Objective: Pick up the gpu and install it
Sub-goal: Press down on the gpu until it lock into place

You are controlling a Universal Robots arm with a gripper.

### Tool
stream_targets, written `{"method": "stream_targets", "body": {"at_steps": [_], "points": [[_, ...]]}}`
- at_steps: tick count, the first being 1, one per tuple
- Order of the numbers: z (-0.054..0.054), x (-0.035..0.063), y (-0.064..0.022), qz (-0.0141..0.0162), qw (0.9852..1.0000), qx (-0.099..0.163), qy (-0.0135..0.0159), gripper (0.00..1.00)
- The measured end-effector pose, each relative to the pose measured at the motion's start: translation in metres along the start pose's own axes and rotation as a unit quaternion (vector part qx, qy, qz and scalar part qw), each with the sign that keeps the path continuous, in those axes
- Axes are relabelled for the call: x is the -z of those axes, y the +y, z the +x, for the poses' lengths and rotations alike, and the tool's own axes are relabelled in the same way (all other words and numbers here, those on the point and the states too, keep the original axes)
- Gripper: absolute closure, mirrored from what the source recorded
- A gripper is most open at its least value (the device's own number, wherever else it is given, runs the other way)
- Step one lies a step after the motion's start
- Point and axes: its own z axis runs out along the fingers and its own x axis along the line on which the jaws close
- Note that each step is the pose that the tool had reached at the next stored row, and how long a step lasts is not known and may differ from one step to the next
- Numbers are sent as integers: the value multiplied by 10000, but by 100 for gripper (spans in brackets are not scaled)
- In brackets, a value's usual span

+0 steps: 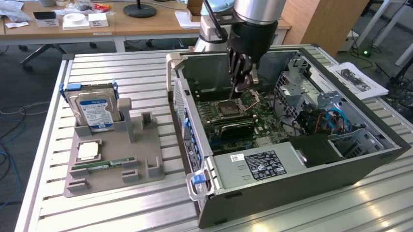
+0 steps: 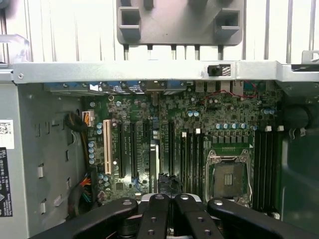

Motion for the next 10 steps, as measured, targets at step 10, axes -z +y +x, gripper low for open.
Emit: {"method": "stream_targets", "body": {"at_steps": [10], "points": [[-1,45,-1,0,10000,0,1,89]]}}
